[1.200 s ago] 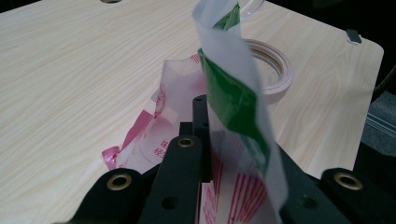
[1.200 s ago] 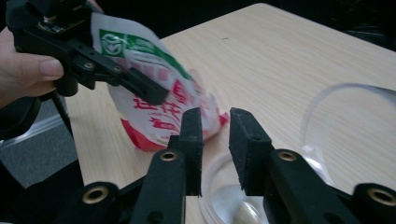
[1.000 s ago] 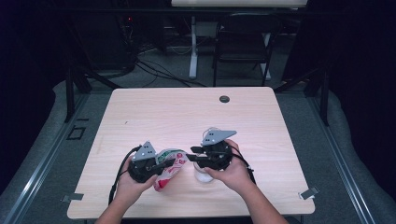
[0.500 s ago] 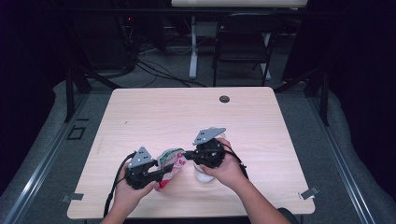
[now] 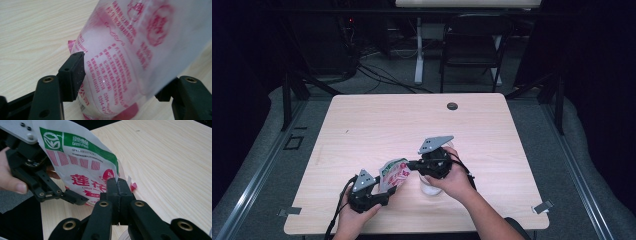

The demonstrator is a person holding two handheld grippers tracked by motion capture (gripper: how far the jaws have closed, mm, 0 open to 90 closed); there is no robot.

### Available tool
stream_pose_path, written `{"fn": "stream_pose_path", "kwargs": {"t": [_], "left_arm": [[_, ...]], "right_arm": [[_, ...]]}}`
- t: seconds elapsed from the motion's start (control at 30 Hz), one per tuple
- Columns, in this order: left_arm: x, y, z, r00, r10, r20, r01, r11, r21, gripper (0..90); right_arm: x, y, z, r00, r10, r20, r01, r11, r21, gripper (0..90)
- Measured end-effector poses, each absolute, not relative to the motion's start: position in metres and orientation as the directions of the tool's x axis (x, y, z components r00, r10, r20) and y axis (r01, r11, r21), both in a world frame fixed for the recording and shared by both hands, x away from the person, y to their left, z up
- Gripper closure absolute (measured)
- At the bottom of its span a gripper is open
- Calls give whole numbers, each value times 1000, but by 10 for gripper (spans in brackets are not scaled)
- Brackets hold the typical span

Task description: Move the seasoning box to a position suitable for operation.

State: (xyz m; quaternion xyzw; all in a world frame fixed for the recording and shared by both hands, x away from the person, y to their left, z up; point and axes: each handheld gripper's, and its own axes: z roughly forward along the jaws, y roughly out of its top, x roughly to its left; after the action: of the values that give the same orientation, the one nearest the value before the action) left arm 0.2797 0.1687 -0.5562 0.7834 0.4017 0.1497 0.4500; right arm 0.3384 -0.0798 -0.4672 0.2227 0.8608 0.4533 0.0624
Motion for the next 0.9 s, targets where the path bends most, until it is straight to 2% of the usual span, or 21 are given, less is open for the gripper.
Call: {"fn": "stream_pose_path", "kwargs": {"t": [0.07, 0.33, 0.4, 0.9], "left_arm": [[283, 170, -561, 621, 769, -152, 515, -255, 818, 320], [290, 169, -571, 613, 780, -124, 527, -286, 800, 235], [292, 167, -574, 607, 781, -149, 551, -279, 787, 231], [301, 157, -586, 632, 772, -74, 558, -386, 735, 231]], "right_arm": [[339, -80, -467, -893, 440, 96, 327, 489, 808, 900], [337, -80, -467, -896, 435, 88, 319, 496, 808, 900], [337, -80, -468, -894, 438, 92, 322, 487, 812, 900], [335, -80, -469, -895, 438, 89, 320, 488, 812, 900]]}}
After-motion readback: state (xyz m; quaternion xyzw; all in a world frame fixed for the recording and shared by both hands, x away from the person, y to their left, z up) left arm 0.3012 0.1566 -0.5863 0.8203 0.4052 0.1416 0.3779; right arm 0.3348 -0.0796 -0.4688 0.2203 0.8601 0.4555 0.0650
